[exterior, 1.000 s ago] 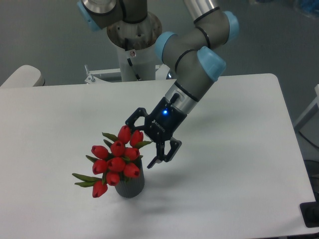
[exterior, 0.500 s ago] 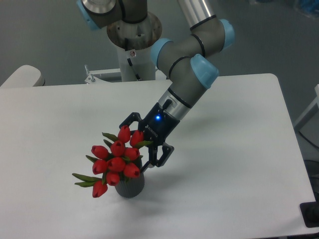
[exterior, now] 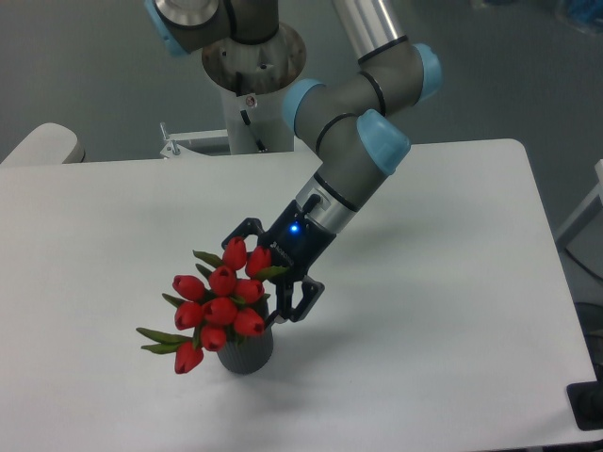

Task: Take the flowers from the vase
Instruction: 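Close the gripper on the bunch of tulip stems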

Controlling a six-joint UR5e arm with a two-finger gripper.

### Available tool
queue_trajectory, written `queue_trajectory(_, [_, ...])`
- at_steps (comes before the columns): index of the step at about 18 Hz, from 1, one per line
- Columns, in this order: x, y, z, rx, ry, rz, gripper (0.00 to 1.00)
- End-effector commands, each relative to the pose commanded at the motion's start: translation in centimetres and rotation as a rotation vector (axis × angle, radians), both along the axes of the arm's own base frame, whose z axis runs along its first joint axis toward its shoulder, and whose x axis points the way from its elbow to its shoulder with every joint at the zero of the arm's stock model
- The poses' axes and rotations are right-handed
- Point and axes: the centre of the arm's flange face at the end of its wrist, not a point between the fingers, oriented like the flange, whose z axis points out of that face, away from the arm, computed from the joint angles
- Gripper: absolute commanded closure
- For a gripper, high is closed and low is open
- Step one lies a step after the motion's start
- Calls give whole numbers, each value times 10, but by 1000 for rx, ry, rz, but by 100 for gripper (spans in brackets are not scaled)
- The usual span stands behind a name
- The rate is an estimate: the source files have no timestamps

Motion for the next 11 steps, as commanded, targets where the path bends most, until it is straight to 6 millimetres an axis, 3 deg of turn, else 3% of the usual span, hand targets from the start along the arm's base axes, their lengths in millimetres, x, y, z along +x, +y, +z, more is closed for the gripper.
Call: queue_trajectory(11, [5,6,1,6,-12,-9,0])
